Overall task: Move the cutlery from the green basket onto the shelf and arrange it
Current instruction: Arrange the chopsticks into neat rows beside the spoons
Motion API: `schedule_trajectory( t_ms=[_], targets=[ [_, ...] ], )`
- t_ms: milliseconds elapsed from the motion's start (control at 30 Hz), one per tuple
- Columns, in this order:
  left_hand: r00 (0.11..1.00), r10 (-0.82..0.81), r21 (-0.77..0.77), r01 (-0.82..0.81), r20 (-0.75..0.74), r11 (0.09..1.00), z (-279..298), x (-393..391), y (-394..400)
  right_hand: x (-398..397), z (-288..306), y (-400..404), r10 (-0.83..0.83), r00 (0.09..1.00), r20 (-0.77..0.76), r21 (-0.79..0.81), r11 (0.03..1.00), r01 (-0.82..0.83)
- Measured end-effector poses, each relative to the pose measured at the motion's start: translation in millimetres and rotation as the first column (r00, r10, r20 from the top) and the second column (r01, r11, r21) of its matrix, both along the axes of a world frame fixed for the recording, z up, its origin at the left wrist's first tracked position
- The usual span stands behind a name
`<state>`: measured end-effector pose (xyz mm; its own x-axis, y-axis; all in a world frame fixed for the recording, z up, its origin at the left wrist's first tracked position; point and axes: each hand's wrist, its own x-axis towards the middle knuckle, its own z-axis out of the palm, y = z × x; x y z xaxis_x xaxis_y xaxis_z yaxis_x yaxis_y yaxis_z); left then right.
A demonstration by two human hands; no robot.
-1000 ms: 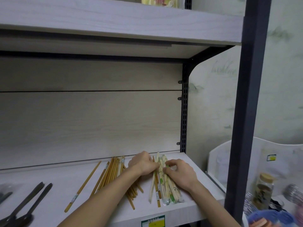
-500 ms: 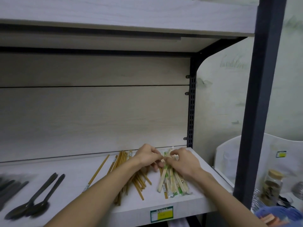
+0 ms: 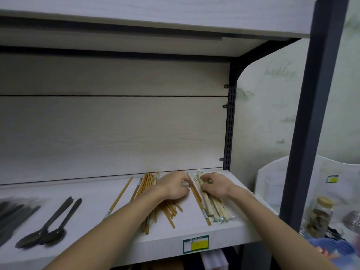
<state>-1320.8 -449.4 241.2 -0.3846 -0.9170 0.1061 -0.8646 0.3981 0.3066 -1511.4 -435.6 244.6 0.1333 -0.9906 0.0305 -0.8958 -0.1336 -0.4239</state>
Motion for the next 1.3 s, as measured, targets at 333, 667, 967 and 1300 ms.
schedule_trajectory(
  t_ms=[333,667,967,1300],
  targets=[
    [0.995,0.048,-0.174,-0.033,0.084,0.984,-6,1,0,8,0,-6,-0.006,0.988,-0.153,-0.05,0.999,-0.002],
    [0.976,0.15,-0.126,-0.131,0.158,0.983,9,25,-1,37,4,-5,-0.003,0.935,-0.355,-0.295,0.949,-0.109],
    [0.997,0.051,-0.046,-0.048,0.064,0.998,8,28,-6,32,4,-13,0.058,0.942,-0.329,-0.173,0.977,-0.121],
    [0.968,0.251,-0.069,-0.249,0.008,0.966,7,52,-9,67,16,-22,-0.022,0.964,-0.265,-0.032,0.999,0.014]
  ],
)
